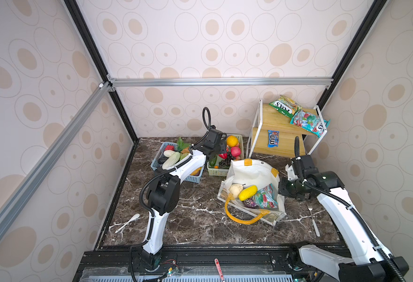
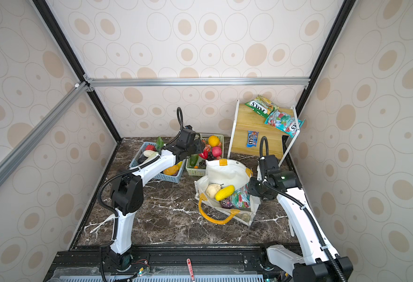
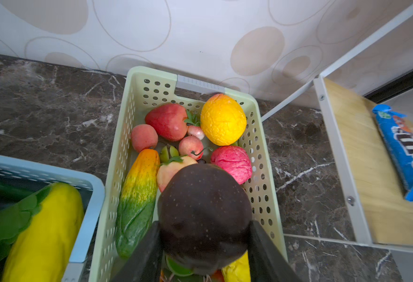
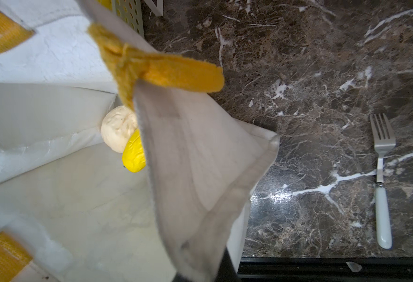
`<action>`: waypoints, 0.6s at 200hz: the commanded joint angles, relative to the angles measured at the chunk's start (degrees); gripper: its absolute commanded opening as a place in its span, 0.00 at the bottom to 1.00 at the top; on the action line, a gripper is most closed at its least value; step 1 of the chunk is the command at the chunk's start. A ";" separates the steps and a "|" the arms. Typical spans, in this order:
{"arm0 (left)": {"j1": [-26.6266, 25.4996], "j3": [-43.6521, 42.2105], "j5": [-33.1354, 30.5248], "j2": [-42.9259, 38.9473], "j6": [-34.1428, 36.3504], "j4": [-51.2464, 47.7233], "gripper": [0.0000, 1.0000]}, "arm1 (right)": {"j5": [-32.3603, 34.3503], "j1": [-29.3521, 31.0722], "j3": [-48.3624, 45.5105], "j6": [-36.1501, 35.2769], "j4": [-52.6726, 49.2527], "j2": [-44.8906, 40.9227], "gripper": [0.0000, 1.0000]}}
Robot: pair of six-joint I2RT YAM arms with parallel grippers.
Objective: Place the food into the grocery bag and tie it
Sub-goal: 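Lift the brown plum and carry it over the tote with the left gripper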
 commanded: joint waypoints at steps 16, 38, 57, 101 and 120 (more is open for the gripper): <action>0.52 -3.61 3.06 -6.79 -0.59 1.81 0.51 | -0.50 0.02 -0.73 1.07 -0.19 -1.78 0.09; 0.49 -5.93 5.20 -10.08 -1.04 2.06 0.52 | -0.39 0.02 -0.79 1.34 0.09 -2.33 0.09; 0.51 -7.93 6.44 -12.95 -1.35 2.19 0.52 | -0.21 -0.03 -0.73 1.52 0.25 -2.67 0.09; 0.52 -11.76 10.02 -19.16 -2.10 1.67 0.53 | -0.37 0.02 -1.06 2.07 1.32 -2.78 0.09; 0.28 -13.96 11.07 -21.77 -2.94 1.86 0.54 | -0.49 0.02 -1.06 2.27 1.88 -2.60 0.09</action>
